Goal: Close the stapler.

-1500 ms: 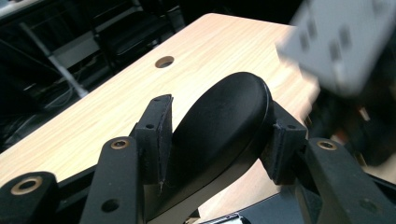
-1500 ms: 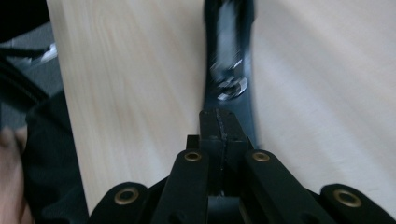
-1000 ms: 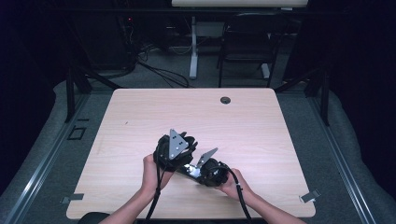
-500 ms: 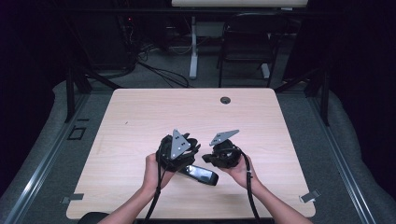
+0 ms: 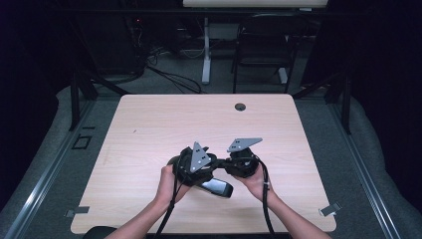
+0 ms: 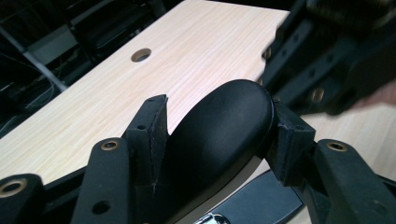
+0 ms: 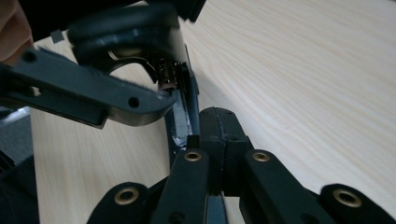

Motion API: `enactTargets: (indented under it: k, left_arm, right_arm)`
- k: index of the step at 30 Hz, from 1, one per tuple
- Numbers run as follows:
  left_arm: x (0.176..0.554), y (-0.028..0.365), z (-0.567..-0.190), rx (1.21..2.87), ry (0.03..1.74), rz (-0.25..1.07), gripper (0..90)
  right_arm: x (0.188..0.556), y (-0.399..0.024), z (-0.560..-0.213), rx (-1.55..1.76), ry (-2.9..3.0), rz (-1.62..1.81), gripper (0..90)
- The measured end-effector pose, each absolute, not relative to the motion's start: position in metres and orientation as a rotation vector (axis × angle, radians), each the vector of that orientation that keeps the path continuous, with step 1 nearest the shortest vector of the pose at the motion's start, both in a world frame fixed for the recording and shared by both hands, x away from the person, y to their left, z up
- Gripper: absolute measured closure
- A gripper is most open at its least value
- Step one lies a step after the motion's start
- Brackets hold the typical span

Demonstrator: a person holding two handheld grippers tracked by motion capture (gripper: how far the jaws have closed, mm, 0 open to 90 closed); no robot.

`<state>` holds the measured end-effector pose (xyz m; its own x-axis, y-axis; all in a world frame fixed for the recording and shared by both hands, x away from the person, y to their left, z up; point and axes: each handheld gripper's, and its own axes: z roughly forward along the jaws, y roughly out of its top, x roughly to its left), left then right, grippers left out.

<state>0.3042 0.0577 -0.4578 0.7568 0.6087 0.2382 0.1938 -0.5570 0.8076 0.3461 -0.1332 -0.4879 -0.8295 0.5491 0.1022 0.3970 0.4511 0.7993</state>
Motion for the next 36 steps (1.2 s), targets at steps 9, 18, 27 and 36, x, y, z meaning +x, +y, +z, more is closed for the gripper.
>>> enactTargets:
  k: [9,18,27,36]
  left_arm:
    - [0.306,0.053,-0.463,2.171,0.557,0.592,43.5]
    - [0.311,0.051,-0.472,2.221,0.536,0.504,34.2]
    - [0.312,0.05,-0.475,2.236,0.523,0.471,24.6]
    - [0.307,0.057,-0.469,2.227,0.471,0.413,11.6]
  right_arm:
    - [0.35,-0.147,-0.465,0.7,2.581,1.366,90.0]
    - [0.354,-0.146,-0.471,0.72,2.672,1.358,90.0]
    - [0.354,-0.148,-0.482,0.787,2.715,1.376,90.0]
    - [0.353,-0.148,-0.493,0.838,2.749,1.379,90.0]
